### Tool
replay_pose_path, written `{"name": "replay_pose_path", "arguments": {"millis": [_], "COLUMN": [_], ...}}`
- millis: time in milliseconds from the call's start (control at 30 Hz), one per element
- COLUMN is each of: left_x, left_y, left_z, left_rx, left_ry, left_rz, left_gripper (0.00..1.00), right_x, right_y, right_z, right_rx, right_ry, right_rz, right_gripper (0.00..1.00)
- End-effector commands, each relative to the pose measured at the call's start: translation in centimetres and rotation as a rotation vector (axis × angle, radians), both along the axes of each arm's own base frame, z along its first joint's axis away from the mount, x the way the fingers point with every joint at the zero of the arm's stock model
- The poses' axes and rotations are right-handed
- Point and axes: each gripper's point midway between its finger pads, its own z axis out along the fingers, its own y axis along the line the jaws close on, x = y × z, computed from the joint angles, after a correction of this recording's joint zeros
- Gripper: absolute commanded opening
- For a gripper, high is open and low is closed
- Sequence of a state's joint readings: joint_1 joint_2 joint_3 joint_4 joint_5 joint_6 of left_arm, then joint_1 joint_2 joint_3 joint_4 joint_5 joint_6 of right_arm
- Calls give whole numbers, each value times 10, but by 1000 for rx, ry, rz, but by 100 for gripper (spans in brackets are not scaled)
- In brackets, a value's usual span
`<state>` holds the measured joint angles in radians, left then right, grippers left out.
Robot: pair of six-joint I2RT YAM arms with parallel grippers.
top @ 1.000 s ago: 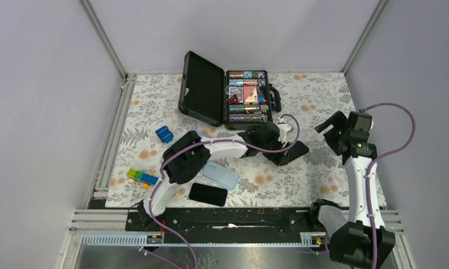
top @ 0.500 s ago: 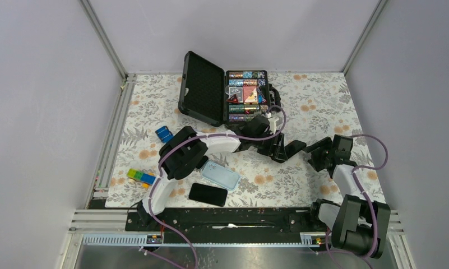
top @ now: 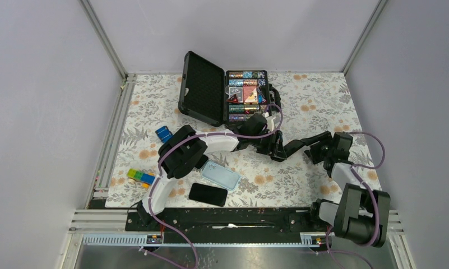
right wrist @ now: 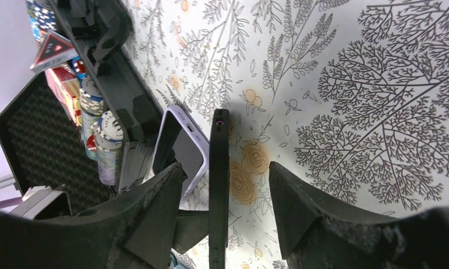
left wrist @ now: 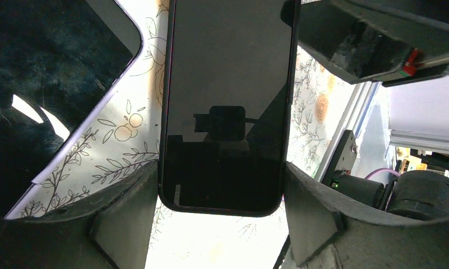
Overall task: Take the phone out of the phone case
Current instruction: Pick up the phone at the center of the board.
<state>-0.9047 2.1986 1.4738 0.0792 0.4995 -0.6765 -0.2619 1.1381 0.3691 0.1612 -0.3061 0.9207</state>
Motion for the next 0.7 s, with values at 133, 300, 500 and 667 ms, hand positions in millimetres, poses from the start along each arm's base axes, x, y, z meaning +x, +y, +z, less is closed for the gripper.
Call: {"name": "replay_pose_path", "arguments": {"millis": [133,300,500,667], "left_x": [-5,-4,2,1], "left_y": [-6,-5,1,7], "left_z": [31,30,68,92], "left_rx": [-100,-95,-97,-124], "left_ry": [-33,-67,-212,-290], "left_rz": [-36,-54,-87,-94], "left_gripper": [0,1,49,96], "right_x": [26,31,42,48], "right_y": [17,20,25,27], "right_z": [-3,-4,28,64], "right_rx": [115,136,123,91], "right_ry": [-31,-40,-123,-217], "right_rz": [87,109,179,220], "right_gripper": [47,27,0,0]}}
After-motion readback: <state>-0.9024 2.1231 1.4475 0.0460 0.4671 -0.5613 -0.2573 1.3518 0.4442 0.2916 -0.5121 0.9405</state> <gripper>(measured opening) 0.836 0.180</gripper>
